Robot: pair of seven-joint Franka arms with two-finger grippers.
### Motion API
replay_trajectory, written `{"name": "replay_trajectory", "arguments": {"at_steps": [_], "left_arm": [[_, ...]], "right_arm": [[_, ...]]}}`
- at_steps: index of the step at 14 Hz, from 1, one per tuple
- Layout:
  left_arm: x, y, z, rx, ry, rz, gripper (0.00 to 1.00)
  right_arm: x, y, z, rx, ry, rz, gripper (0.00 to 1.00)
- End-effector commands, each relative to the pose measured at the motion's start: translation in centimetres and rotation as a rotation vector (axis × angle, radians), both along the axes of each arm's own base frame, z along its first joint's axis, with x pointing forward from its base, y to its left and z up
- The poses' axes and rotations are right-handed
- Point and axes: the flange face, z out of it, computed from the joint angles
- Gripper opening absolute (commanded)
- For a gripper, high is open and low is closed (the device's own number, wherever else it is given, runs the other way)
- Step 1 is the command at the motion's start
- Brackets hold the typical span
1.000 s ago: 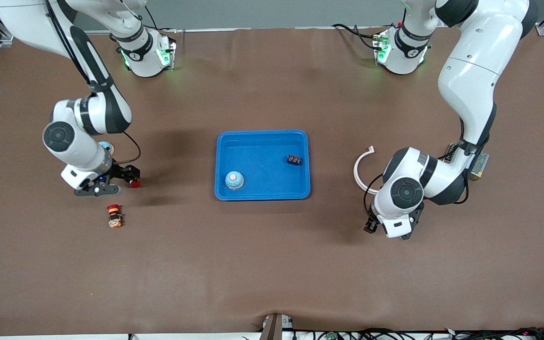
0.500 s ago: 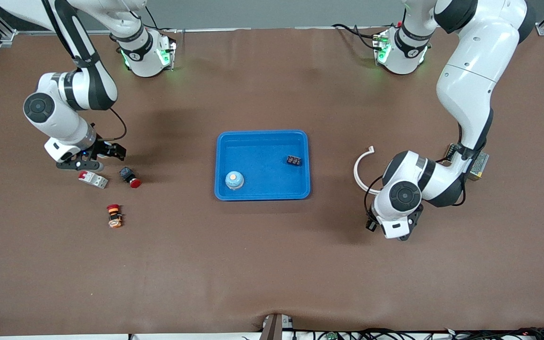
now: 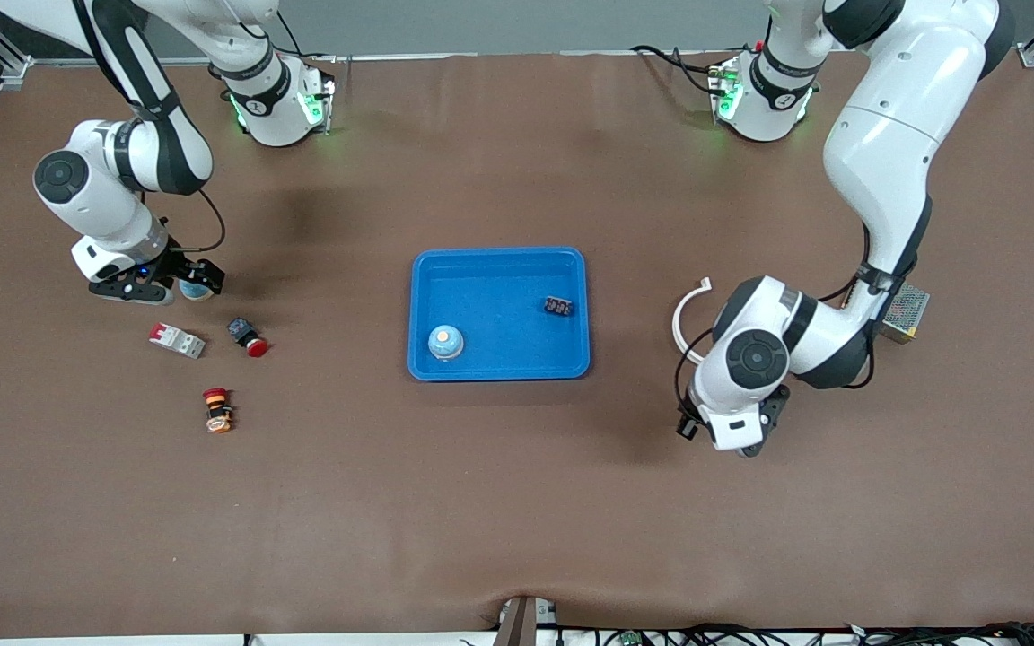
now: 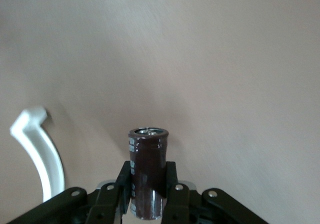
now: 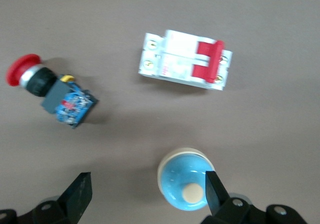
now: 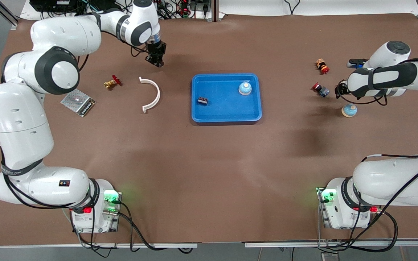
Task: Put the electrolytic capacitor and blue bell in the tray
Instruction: 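Lower the capacitor into the tray with the left gripper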
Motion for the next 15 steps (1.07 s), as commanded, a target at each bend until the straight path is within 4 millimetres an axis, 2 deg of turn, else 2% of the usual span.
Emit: {"name": "replay_trajectory", "arguments": {"at_steps": [1,2,6,10,12,15], "left_arm": [[-1.5,-3.4,2.4,-0.013,-0.016,0.051,0.0],[-2.0,-4.5,2.6,-0.018,-0.018,0.088,0.0],[-5.1,-11.6,3.8,-0.044,-0.033,0.205,0.0],[-8.9,-17.1,3.4,-0.047,-0.028,0.304,0.0],[-10.8,-19.4,2.4,-0.041,-0.013,0.343,0.0],[-12.8,-21.2,-0.1,-0.025,0.016,0.379,0.0]], "right_arm": [[-1.6,-2.5,0.0,-0.001,-0.034,0.006,1.0],[-1.8,-3.1,-0.3,-0.002,-0.041,0.006,1.0],[-2.7,-3.6,-1.8,0.0,-0.065,-0.013,1.0],[-3.1,-3.6,-3.8,0.007,-0.08,-0.031,1.0],[-3.2,-3.5,-4.3,0.01,-0.076,-0.03,1.0],[-3.3,-3.4,-4.8,0.013,-0.071,-0.03,1.0]]}}
